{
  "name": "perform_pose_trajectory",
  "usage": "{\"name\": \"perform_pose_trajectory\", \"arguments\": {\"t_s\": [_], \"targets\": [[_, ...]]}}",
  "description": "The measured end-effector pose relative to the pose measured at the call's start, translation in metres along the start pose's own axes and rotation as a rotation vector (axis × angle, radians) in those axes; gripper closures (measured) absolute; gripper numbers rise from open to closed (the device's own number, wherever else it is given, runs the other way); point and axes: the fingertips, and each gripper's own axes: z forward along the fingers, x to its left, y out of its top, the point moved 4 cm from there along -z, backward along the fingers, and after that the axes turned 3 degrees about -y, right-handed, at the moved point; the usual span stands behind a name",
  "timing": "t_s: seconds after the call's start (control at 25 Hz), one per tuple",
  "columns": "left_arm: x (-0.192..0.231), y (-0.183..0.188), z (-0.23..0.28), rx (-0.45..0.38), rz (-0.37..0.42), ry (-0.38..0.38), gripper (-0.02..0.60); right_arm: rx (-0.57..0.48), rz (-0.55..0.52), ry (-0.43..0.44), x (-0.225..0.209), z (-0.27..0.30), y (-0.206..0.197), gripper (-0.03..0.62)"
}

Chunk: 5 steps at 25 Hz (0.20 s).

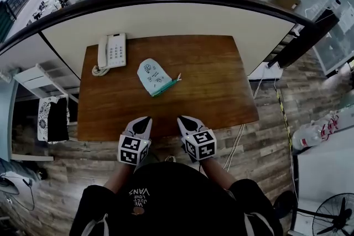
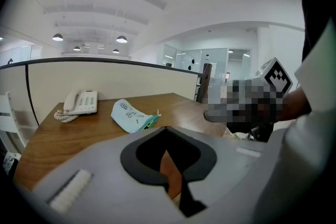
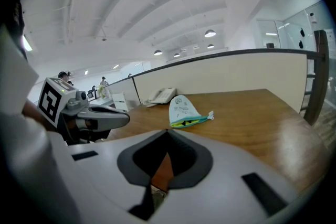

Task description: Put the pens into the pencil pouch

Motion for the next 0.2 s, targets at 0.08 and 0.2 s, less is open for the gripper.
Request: {"name": "perform_pose_trajectory", "arguments": {"t_s": [0.08,0.2], "targets": [[0.0005,0.0020,0.0004,-0.003,0.003,0.001,0.571,0.000,0.001,0.000,0.0003,0.0006,-0.0001,0.582],[0.0011,0.0008,0.0009,0.001,0.002,0.000,0.571,0.000,0.000,0.000,0.0012,0.0015,-0.0011,0.582]]}}
